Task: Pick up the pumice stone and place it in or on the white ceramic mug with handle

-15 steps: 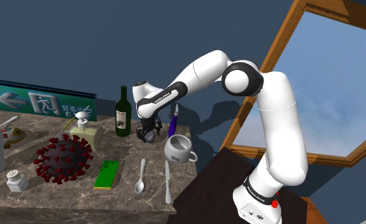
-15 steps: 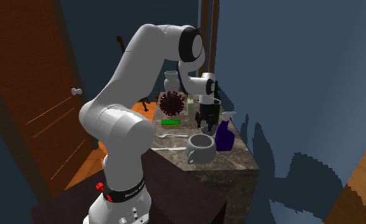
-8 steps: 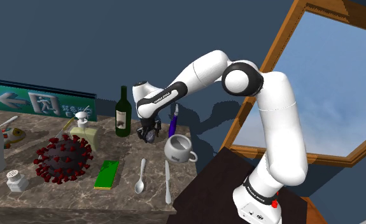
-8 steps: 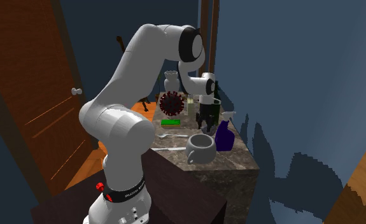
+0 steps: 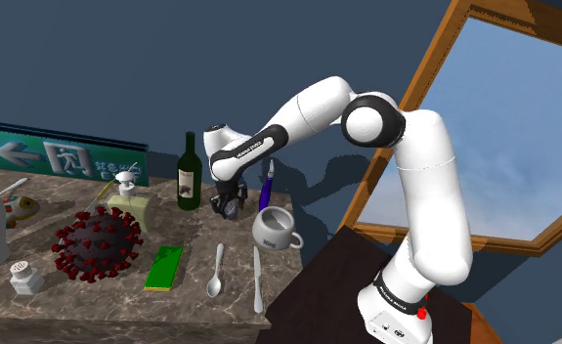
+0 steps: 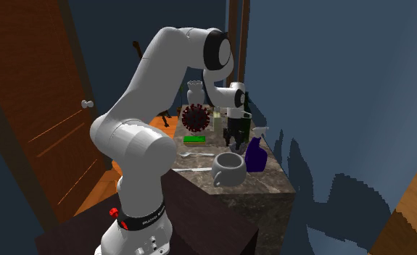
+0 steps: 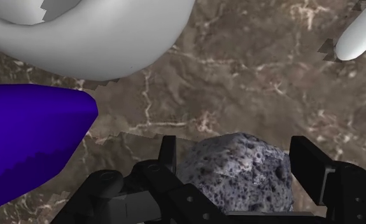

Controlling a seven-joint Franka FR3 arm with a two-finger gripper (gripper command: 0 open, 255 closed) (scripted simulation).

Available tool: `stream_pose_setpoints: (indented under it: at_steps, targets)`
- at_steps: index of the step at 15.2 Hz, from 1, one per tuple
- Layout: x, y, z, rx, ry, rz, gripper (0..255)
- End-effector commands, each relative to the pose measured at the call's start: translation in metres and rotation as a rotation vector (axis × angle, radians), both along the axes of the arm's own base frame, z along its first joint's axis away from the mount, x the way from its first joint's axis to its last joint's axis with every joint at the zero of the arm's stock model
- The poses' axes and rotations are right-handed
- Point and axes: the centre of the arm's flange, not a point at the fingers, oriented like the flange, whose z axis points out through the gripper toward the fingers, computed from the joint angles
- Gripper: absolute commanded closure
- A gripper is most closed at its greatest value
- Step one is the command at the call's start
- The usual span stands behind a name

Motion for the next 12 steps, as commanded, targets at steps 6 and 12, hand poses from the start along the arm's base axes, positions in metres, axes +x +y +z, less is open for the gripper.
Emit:
stream_pose_setpoints:
  at_steps: [6,12]
  targets:
    - [0.000,0.000,0.034,0.000,0.000,-0.001,255]
    - [0.000,0.000,0.065,0.000,0.000,-0.001,255]
